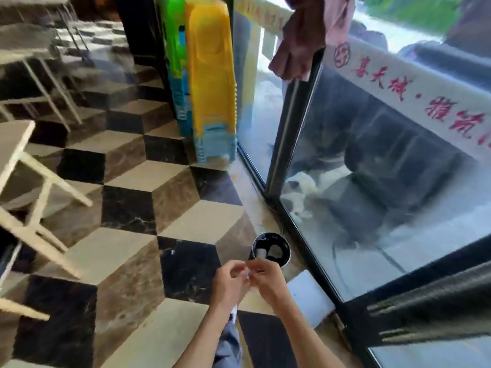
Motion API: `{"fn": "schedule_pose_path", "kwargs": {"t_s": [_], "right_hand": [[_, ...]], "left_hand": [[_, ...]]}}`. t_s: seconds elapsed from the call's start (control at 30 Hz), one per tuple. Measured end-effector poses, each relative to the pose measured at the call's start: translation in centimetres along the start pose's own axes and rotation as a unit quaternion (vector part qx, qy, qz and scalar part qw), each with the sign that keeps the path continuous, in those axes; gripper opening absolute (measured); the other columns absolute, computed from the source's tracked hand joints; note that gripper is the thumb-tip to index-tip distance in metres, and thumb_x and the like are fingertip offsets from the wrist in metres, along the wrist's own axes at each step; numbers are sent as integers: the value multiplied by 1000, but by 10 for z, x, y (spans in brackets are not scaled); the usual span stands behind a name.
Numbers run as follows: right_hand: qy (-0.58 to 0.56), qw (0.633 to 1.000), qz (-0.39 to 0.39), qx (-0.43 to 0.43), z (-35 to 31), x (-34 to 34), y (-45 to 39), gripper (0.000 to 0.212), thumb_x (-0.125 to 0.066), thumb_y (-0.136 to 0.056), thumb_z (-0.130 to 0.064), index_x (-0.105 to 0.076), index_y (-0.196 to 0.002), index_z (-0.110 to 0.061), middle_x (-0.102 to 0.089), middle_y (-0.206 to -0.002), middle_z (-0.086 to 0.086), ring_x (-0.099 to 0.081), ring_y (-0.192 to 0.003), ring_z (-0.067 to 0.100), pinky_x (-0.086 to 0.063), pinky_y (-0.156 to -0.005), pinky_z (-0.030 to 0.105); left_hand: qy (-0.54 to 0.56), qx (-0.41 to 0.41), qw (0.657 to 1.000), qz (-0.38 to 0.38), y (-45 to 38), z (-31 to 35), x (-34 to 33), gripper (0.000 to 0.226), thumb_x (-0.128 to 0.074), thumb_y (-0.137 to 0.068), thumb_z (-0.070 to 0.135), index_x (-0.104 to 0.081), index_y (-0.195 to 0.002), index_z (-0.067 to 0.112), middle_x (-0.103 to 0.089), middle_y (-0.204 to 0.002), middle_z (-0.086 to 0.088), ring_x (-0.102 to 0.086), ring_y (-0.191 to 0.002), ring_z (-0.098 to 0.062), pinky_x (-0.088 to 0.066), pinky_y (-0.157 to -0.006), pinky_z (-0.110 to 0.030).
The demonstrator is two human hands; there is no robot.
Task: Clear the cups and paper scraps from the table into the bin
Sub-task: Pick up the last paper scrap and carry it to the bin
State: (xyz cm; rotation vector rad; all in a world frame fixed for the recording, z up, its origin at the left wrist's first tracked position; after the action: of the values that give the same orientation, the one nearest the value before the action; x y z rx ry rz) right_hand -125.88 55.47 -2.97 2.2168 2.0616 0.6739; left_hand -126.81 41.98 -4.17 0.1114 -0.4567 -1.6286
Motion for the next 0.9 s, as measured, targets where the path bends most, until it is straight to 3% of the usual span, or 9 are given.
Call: {"fn": "schedule_pose_path", "kwargs": {"t_s": [0.07,0.2,0.33,0.47,0.63,0.77,0.83,0.9], "right_hand": [[-4,999,24,-25,10,15,-35,13,-65,-81,2,-76,-78,-5,-76,-71,11,-68,-62,20,-51,-61,35],[-6,996,58,-74,21,41,-112,28,-64,-78,-1,-74,-68,-25,-70,-61,-7,-63,-58,5,-49,-58,28],[-14,990,87,-113,38,60,-170,20,-66,-76,-4,-77,-85,-19,-75,-70,-7,-69,-63,2,-53,-61,20],[-56,981,110,-152,75,69,-214,20,-67,-80,-5,-74,-80,-24,-75,-69,-1,-68,-59,6,-52,-59,23],[-88,970,112,-195,157,78,-279,18,-64,-81,1,-75,-84,-12,-73,-65,-1,-67,-54,6,-49,-55,16],[-88,966,114,-213,235,84,-322,10,-67,-86,-9,-74,-90,-15,-76,-80,2,-69,-68,7,-52,-66,21],[-78,964,121,-226,287,90,-345,10,-67,-87,-11,-73,-92,-17,-76,-85,0,-71,-75,10,-53,-69,20],[-67,962,127,-230,336,94,-366,9,-67,-86,-9,-72,-91,-15,-74,-83,-1,-71,-72,7,-53,-63,16]], "left_hand": [[-11,-4,1000,-20,-41,4,-20,17,-70,-89,7,-73,-86,23,-76,-77,3,-72,-72,-11,-58,-65,-24],[-38,40,995,-80,-128,11,-52,12,-71,-89,8,-73,-91,20,-76,-84,-5,-72,-81,-23,-61,-77,-41],[-70,55,991,-100,-186,21,-73,19,-72,-87,8,-72,-82,27,-76,-76,4,-73,-74,-16,-61,-70,-36],[-89,87,984,-131,-235,12,-105,15,-70,-88,2,-73,-84,16,-76,-76,-6,-71,-67,-16,-60,-71,-39],[-97,108,981,-129,-309,-52,-156,14,-70,-85,-4,-75,-86,9,-77,-75,-5,-69,-62,-2,-58,-62,-22],[-107,137,974,-145,-358,-126,-209,13,-71,-88,1,-73,-83,12,-74,-76,-13,-71,-70,-17,-59,-76,-44],[-118,148,971,-147,-384,-174,-239,17,-71,-86,3,-73,-81,18,-74,-74,-7,-72,-76,-26,-60,-75,-42],[-133,144,968,-154,-405,-213,-267,16,-71,-86,7,-73,-82,23,-75,-78,0,-72,-80,-20,-61,-74,-36]]}}
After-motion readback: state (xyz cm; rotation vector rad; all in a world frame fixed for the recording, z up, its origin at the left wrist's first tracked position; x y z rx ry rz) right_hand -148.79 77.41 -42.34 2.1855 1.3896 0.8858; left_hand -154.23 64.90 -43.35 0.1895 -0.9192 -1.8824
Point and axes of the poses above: each hand's wrist, its own y-axis away from the middle knuckle, its own x-axis out of the back of the hand, z = x × y, the point moved 8 cm from there along -y, towards the middle knuckle
